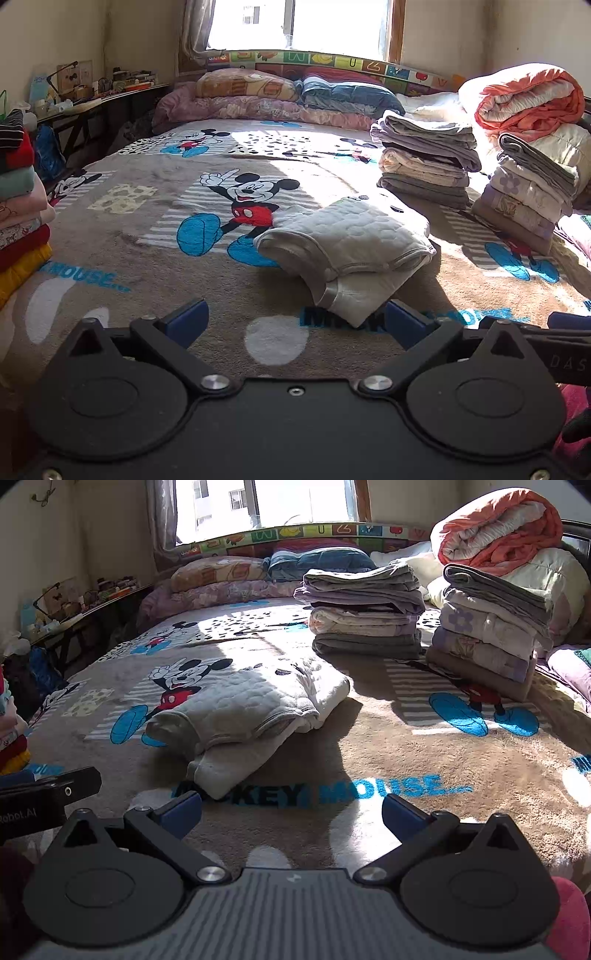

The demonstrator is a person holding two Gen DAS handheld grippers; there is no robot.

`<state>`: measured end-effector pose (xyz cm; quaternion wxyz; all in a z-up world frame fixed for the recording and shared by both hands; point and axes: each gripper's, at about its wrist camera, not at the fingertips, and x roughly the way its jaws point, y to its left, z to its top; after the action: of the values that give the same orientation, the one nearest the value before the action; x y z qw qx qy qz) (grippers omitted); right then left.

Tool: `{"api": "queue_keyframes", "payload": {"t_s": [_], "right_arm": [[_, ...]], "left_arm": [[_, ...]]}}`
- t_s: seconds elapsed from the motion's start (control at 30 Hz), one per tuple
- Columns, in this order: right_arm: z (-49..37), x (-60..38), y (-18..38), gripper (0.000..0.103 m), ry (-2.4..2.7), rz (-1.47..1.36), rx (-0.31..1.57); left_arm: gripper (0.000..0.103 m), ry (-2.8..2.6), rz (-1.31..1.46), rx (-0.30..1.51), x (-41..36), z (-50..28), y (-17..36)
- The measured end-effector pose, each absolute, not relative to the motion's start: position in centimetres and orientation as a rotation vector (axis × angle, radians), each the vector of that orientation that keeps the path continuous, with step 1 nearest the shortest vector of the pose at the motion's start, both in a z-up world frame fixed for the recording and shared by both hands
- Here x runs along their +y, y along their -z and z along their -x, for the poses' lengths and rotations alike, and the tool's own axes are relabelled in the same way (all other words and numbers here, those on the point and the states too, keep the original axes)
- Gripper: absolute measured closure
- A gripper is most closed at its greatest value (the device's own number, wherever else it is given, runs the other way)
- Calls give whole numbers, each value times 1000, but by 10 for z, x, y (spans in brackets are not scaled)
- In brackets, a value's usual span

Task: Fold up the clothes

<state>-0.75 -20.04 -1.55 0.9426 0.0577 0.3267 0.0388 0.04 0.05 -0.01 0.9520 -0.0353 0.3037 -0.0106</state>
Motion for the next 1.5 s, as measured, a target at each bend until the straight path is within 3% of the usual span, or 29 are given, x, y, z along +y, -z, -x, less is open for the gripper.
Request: {"api": "queue_keyframes", "payload": {"t_s": [1.5], "right_arm": [[9, -203, 20, 0, -82, -125, 684]], "left_arm": [[0, 28, 89, 636, 4, -4, 10]]}}
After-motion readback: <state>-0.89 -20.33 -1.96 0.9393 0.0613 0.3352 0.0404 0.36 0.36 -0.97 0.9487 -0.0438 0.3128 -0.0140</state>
